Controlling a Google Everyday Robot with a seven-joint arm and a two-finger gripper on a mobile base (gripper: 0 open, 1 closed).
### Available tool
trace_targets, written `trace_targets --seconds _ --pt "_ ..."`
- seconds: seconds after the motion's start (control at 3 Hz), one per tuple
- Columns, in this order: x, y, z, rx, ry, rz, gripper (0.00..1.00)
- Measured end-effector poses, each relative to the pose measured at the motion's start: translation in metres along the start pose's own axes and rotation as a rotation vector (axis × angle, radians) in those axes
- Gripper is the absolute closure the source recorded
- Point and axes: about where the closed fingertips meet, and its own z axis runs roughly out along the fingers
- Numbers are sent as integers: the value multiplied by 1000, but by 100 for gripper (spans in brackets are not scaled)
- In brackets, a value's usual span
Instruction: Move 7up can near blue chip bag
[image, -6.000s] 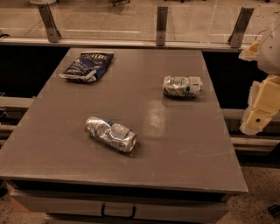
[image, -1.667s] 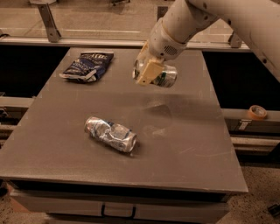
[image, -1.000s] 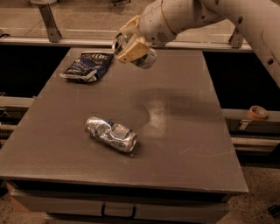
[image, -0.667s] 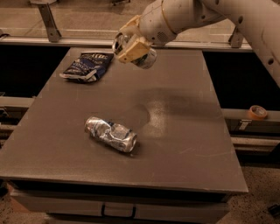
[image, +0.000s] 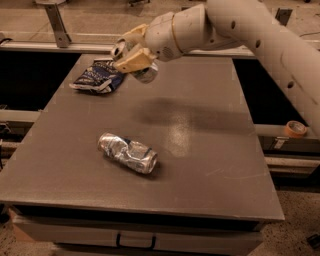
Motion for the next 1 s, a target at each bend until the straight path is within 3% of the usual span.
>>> trace_targets --seconds 0.67,1.0 --pt "-40 -35 54 181 -320 87 100" --pt "-41 -32 58 175 -313 81 100"
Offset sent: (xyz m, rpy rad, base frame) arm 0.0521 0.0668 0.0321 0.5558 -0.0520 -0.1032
